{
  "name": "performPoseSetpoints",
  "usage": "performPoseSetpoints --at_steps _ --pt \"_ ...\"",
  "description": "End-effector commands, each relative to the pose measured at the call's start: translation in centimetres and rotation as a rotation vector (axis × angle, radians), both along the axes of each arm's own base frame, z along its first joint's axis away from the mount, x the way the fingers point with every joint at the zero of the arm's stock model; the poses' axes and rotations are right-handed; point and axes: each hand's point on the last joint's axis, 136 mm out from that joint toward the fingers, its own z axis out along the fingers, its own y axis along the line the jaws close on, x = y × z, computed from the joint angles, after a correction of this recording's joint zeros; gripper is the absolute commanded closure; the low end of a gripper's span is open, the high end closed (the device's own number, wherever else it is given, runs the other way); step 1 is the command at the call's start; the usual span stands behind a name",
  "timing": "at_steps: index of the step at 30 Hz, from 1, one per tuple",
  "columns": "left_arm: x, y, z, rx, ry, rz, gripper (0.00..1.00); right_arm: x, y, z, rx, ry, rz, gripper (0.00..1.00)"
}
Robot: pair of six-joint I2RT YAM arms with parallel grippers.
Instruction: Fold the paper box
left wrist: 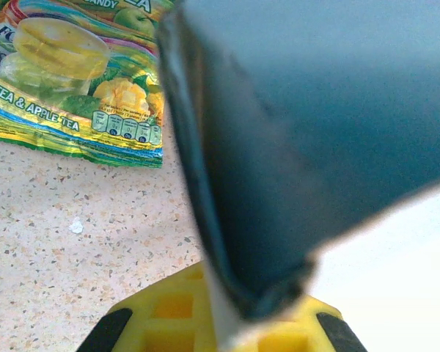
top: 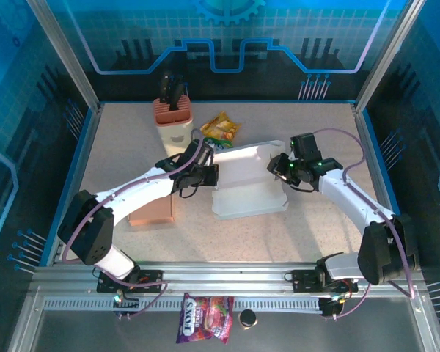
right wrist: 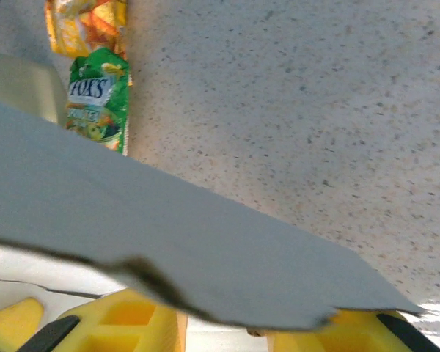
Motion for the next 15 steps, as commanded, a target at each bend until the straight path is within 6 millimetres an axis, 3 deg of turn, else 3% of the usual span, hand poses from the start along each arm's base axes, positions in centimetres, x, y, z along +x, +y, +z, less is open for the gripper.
performPoseSetpoints --at_steps 1,7,10,15 --pt "0.6 -0.7 1.4 -0.031 -0.019 -0.017 1.00 0.3 1.6 0.7 0.012 -0.025 0.072 0.66" --pt "0.6 -0.6 1.5 -0.032 -0.017 -0.011 1.00 0.1 3.2 1.7 0.035 -0.040 0.145 0.67" --pt "0.6 -0.6 1.5 -0.031 -0.015 -0.009 1.00 -0.2 2.9 4.6 0.021 -0.098 0.158 0.68" --pt "0.6 -0.6 1.6 -0.036 -0.017 -0.003 1.00 -0.3 0.6 10.1 -0.010 -0.192 0.062 0.67"
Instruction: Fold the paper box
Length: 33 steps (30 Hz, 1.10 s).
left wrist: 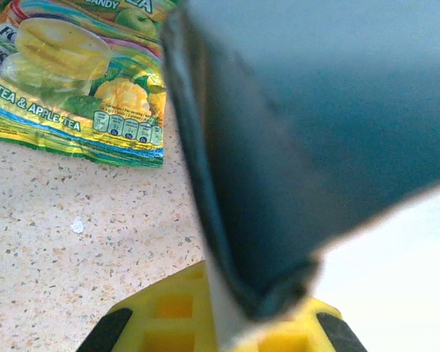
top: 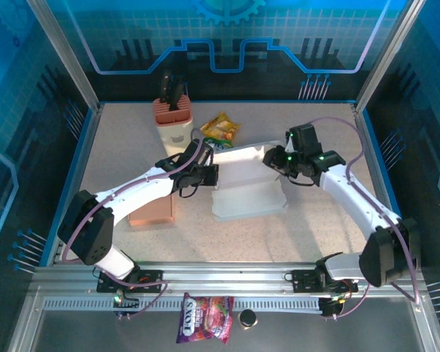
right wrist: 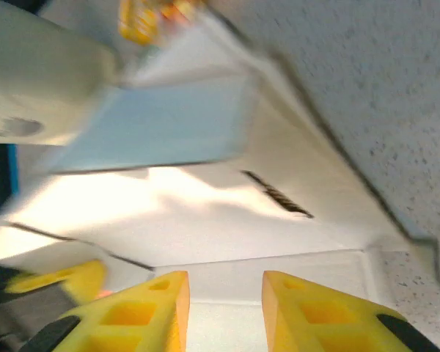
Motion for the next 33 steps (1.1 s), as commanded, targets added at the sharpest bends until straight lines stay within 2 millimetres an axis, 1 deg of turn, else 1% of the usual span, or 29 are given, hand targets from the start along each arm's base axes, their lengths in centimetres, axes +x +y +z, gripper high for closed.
performPoseSetpoints --at_steps 1,3,5,8,11,13,16,21,23,30,33 --pt "0.6 -0.6 1.4 -0.034 -0.016 -0.003 1.00 -0.4 -1.5 4.8 -0.018 -0.090 -0.058 0.67" --pt "0.6 -0.5 1.3 -0.034 -0.016 -0.001 1.00 0.3 -2.0 6.2 -0.007 -0.119 -0.091 0.69" --pt "0.6 -0.5 1.5 -0.035 -0.019 0.001 1.00 1.3 -2.2 6.8 0.000 -0.119 -0.115 0.74" --pt "0.7 -0.6 1.6 -0.038 -0.021 0.001 1.00 3.0 -1.9 7.3 0.008 -0.111 -0.119 0.79" --pt "0.7 -0.5 1.7 -0.039 -0.023 0.003 1.00 4.3 -1.3 7.5 0.010 -0.095 -0.113 0.78" --pt "0.6 -0.5 1.8 -0.038 -0.025 0.003 1.00 4.8 -1.2 6.8 -0.011 -0.055 -0.118 0.74" --pt "0.7 -0.5 2.0 -0.040 -0.027 0.003 1.00 4.9 -1.0 5.6 -0.030 -0.012 -0.124 0.67" --pt "0.7 -0.5 2.0 -0.042 -0.028 0.002 1.00 4.8 -1.2 3.8 -0.077 0.047 -0.130 0.63" --pt "0.7 -0.6 2.0 -0.041 -0.028 0.000 1.00 4.6 -0.9 3.3 -0.067 0.059 -0.118 0.62" --pt "1.0 -0.9 1.9 -0.046 -0.025 -0.002 1.00 3.4 1.1 2.9 -0.025 0.086 -0.074 0.60" --pt "1.1 -1.0 1.9 -0.047 -0.025 -0.004 1.00 3.3 1.8 3.0 0.000 0.084 -0.061 0.60"
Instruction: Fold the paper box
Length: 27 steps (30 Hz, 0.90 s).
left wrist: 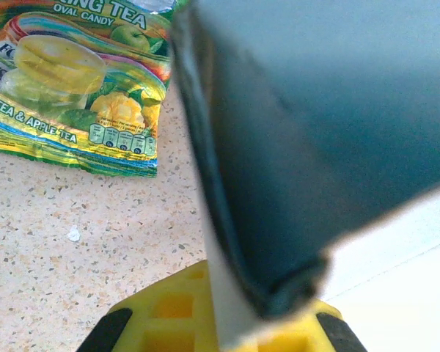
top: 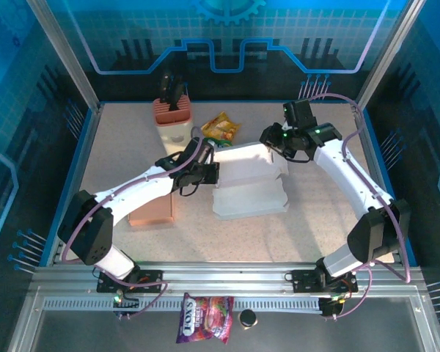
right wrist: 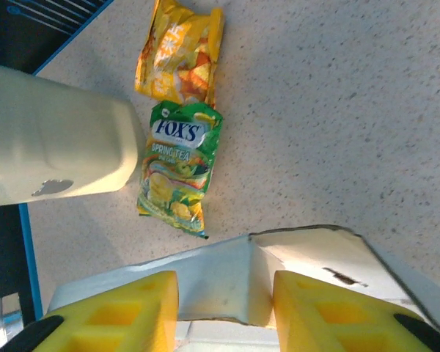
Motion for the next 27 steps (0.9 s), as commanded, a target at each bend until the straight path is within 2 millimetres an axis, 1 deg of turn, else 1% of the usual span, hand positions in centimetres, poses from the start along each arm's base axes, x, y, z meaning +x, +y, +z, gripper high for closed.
performPoseSetpoints --at_steps 1,3,6,10,14,16,18,19,22,25,27 --pt "0.7 -0.7 1.1 -0.037 -0.011 -0.006 1.00 -0.7 1.1 0.4 0.043 0.008 0.022 0.60" --pt "0.7 -0.7 1.1 -0.036 -0.011 -0.007 1.00 -0.6 1.2 1.1 0.048 -0.011 0.034 0.59" --pt "0.8 -0.6 1.4 -0.031 -0.021 -0.022 1.00 -0.7 1.2 2.9 0.049 -0.068 0.080 0.57" --pt "1.5 -0.1 2.6 -0.088 -0.034 -0.055 1.00 -1.3 1.2 6.4 0.088 -0.201 0.193 0.53" --pt "2.1 0.3 4.1 -0.138 -0.040 -0.120 1.00 -2.3 -0.1 9.4 0.129 -0.329 0.251 0.53" --pt "2.1 0.3 4.7 -0.162 -0.037 -0.163 1.00 -2.5 -1.7 10.9 0.165 -0.404 0.238 0.51" --pt "2.2 0.6 4.9 -0.182 -0.024 -0.183 1.00 -2.6 -3.2 11.7 0.175 -0.448 0.211 0.51" --pt "2.2 0.8 5.2 -0.203 -0.018 -0.191 1.00 -2.5 -4.0 11.6 0.168 -0.448 0.194 0.51" --pt "2.2 1.0 6.2 -0.262 -0.019 -0.222 1.00 -2.1 -5.5 10.5 0.214 -0.430 0.181 0.53" --pt "2.1 0.9 7.0 -0.329 -0.002 -0.268 1.00 -1.7 -5.8 10.0 0.298 -0.448 0.210 0.57" --pt "2.0 0.9 7.6 -0.374 0.014 -0.298 1.00 -1.7 -5.2 10.1 0.349 -0.467 0.262 0.58"
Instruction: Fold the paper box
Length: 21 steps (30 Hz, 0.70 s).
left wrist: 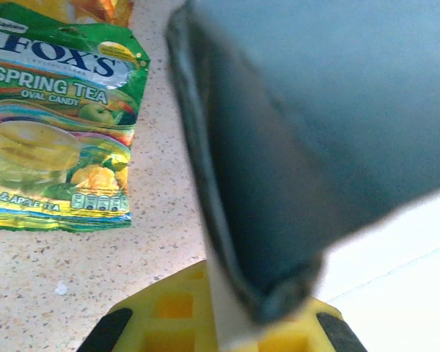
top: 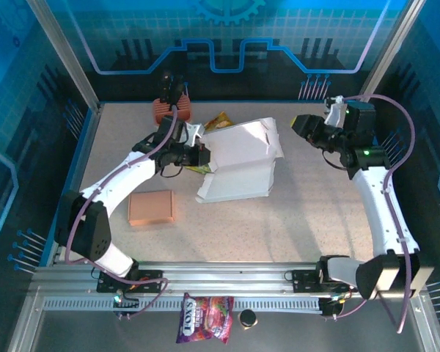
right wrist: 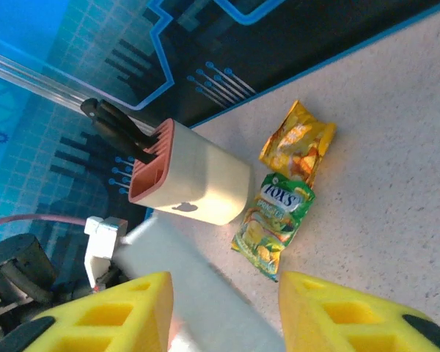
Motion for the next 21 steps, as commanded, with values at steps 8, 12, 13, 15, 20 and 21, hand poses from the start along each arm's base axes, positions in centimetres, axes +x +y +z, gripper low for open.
performPoseSetpoints --at_steps 8,12,13,15,20,21 --pt "-1.0 -1.0 2.3 -0.147 0.043 -0.161 1.00 -1.0 4.2 2.5 0.225 -0.137 0.334 0.58" --pt "-0.9 -0.9 2.0 -0.148 0.056 -0.157 1.00 -1.4 4.8 2.9 0.250 -0.152 0.372 0.58" --pt "-0.9 -0.9 2.0 -0.149 0.058 -0.157 1.00 -1.6 5.0 2.9 0.253 -0.153 0.382 0.58" --pt "-0.8 -0.8 2.1 -0.150 0.057 -0.157 1.00 -1.9 5.5 2.8 0.254 -0.152 0.403 0.60" --pt "-0.7 -0.9 2.2 -0.153 0.062 -0.159 1.00 -2.4 5.9 1.8 0.237 -0.133 0.422 0.63" --pt "-0.7 -0.9 2.2 -0.155 0.064 -0.158 1.00 -2.5 6.0 1.8 0.236 -0.134 0.424 0.63"
